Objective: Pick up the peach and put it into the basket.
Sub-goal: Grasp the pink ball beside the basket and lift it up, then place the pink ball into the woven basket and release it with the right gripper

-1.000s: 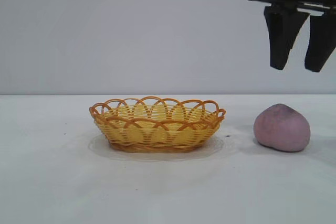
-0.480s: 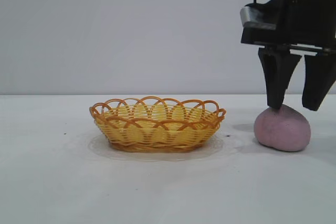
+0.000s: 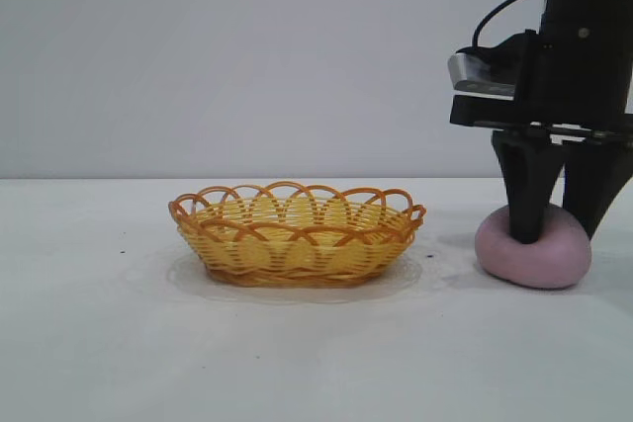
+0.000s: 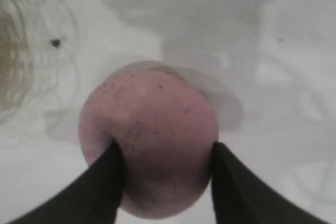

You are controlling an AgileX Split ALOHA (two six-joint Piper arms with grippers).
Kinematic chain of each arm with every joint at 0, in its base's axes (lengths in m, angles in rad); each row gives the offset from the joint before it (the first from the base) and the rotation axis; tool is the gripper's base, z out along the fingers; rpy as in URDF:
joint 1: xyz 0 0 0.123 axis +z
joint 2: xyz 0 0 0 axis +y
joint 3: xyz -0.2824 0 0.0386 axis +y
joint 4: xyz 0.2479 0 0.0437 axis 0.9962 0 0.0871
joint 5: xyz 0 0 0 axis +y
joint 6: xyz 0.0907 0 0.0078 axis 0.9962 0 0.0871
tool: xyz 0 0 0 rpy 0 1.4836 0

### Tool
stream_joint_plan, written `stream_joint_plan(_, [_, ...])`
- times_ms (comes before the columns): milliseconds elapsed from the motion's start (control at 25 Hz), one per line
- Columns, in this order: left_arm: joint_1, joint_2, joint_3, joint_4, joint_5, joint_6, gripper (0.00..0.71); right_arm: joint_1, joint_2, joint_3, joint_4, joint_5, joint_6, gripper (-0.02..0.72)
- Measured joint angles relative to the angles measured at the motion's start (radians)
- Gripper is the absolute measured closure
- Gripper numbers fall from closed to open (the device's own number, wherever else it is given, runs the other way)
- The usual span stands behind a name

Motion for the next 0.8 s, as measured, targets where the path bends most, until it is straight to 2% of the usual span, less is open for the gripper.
stream_joint_plan(320, [0.000, 0.000, 0.002, 0.000, 0.000, 0.000, 0.144, 0.008, -0.136, -0.103, 0.004, 0.146, -0.002, 0.703])
stream_joint_plan(480, [0.000, 0.000, 0.002, 0.000, 0.000, 0.000, 0.144, 0.091, -0.174, -0.176, 0.004, 0.190, -0.002, 0.703])
stream_joint_plan(560, [0.000, 0.000, 0.002, 0.000, 0.000, 0.000, 0.144, 0.156, -0.174, -0.200, 0.007, 0.183, -0.002, 0.703])
stream_joint_plan(680, [0.000, 0.000, 0.002, 0.000, 0.000, 0.000, 0.144, 0.237, -0.174, -0.216, 0.015, 0.134, -0.002, 0.703])
stream_joint_plan(800, [0.000, 0.000, 0.002, 0.000, 0.000, 0.000, 0.144, 0.289, -0.139, -0.253, 0.019, 0.119, -0.002, 0.703])
